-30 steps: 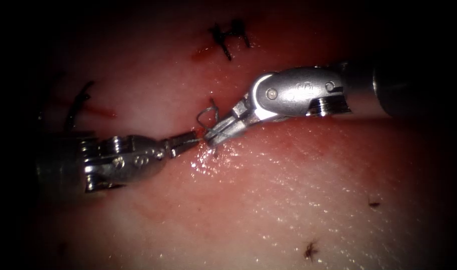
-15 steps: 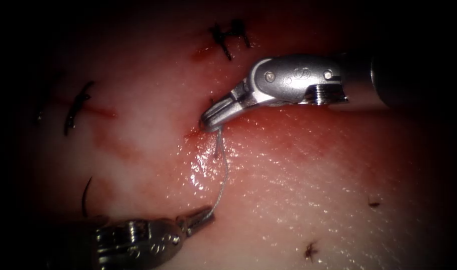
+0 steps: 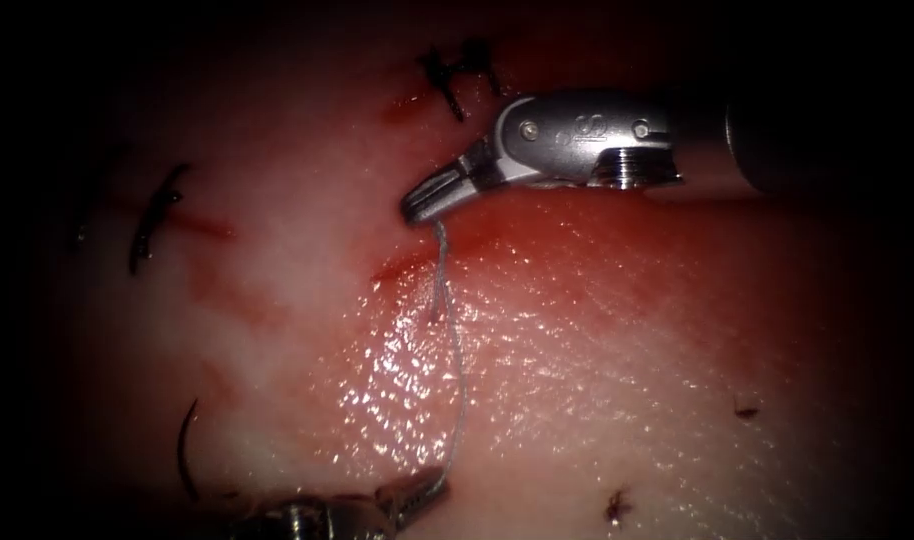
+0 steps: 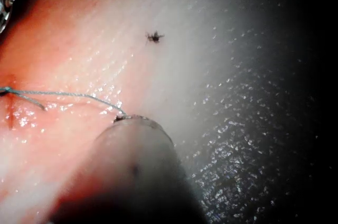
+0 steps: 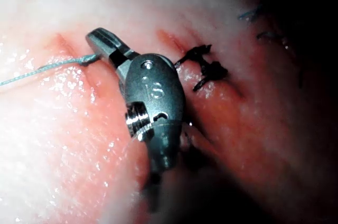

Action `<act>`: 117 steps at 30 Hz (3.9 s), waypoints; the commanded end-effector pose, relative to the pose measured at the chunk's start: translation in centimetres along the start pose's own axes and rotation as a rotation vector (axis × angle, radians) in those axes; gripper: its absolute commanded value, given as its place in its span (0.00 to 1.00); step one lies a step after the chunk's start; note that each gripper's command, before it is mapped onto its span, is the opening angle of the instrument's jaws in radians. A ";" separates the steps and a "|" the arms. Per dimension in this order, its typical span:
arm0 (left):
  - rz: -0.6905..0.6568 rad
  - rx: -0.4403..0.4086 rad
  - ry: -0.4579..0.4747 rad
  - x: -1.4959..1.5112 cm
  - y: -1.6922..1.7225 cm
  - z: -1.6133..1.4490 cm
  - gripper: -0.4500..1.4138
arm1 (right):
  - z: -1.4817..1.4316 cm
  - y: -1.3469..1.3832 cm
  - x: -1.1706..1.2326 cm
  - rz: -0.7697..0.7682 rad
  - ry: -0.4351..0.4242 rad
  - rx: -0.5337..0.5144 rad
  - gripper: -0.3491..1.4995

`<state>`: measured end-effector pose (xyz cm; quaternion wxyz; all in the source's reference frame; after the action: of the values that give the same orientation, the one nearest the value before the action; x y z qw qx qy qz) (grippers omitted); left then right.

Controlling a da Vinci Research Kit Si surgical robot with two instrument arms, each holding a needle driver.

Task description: Wound Closure

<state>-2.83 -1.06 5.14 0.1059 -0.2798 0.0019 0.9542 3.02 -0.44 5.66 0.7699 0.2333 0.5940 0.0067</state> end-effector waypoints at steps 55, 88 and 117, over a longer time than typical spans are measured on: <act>0.049 0.032 0.029 0.57 0.02 -0.79 0.00 | -0.18 -0.03 0.33 0.107 0.225 -0.305 0.75; 0.137 0.117 -0.010 0.46 -2.01 -0.88 0.00 | 0.07 -0.81 0.32 -0.064 0.344 -0.337 0.00; 0.116 0.096 -0.023 0.26 -1.58 0.21 0.00 | 0.24 -1.04 0.18 0.289 0.477 -0.804 0.00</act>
<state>-2.79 0.57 5.20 0.0643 -0.2629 0.0629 0.9606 2.91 -1.30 5.14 0.6295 -0.0122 0.6605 0.4091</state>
